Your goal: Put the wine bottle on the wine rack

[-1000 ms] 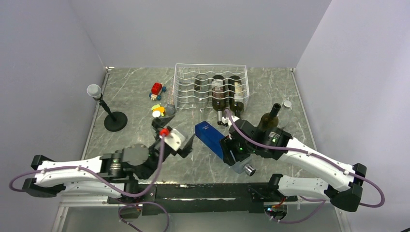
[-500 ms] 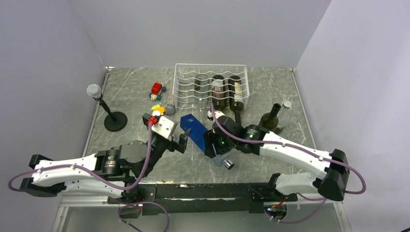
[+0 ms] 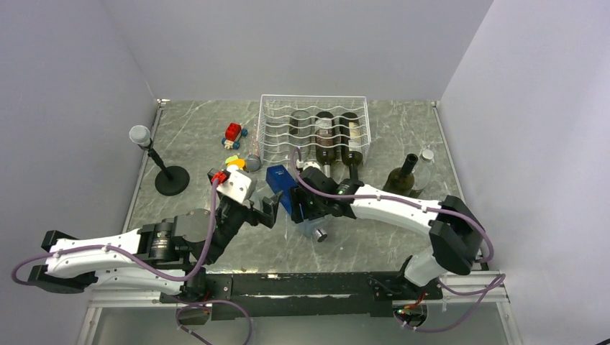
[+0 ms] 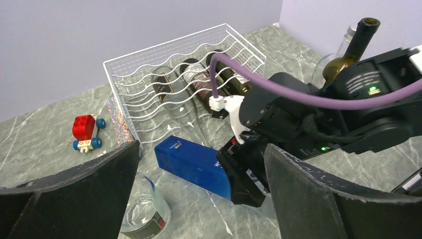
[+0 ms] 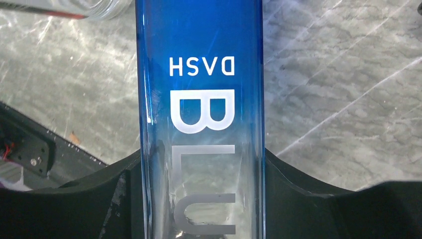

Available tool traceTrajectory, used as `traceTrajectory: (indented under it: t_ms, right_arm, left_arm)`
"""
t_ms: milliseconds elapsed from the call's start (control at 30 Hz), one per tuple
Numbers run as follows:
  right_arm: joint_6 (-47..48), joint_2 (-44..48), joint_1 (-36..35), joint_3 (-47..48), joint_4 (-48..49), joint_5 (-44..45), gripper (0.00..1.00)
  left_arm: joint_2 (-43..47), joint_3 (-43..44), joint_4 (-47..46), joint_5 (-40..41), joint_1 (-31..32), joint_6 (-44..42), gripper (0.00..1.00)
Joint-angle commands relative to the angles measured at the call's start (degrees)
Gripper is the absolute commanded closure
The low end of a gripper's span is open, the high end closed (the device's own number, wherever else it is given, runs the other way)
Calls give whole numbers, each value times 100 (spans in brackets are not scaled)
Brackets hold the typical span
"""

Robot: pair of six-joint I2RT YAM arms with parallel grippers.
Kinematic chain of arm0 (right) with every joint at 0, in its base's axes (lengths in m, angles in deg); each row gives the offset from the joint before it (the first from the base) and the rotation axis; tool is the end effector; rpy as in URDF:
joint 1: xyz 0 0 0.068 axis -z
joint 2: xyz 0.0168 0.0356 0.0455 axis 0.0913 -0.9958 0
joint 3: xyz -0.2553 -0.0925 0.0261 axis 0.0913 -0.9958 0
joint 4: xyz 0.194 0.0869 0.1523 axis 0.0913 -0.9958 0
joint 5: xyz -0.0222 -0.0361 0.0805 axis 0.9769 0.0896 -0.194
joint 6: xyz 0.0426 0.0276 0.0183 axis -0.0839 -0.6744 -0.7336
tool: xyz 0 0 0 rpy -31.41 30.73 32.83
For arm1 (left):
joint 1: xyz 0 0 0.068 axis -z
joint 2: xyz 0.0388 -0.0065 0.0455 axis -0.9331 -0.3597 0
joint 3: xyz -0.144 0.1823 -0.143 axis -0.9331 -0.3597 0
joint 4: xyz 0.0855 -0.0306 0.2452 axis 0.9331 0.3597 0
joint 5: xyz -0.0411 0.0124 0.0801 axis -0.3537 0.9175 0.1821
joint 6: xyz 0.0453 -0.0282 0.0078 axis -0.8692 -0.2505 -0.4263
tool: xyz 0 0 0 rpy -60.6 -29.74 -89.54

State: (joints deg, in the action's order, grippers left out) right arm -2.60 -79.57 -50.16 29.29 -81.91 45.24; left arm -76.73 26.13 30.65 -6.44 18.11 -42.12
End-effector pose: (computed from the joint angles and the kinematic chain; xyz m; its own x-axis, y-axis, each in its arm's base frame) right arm 0.1774 0.2531 0.2312 -0.8306 -0.2017 -0.5191 -0.3972 0.8679 0.2983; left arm 0.0379 -0.1481 0.4037 -0.0249 -0.0116 -0.9996 0.4866 0.8733 -0.0222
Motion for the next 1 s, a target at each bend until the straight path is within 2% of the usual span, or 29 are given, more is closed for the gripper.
traceTrajectory:
  t_ms: [0, 567, 967]
  right_arm:
    - [-108, -58, 75, 622, 1419, 411, 100]
    - [-261, -524, 285, 559, 2567, 921, 100]
    - [12, -1047, 321, 478, 4047, 1775, 100]
  left_arm:
    - [128, 116, -165, -1, 25, 240, 1]
    - [137, 64, 43, 54, 22, 424, 1]
    - [66, 113, 106, 58, 23, 428, 1]
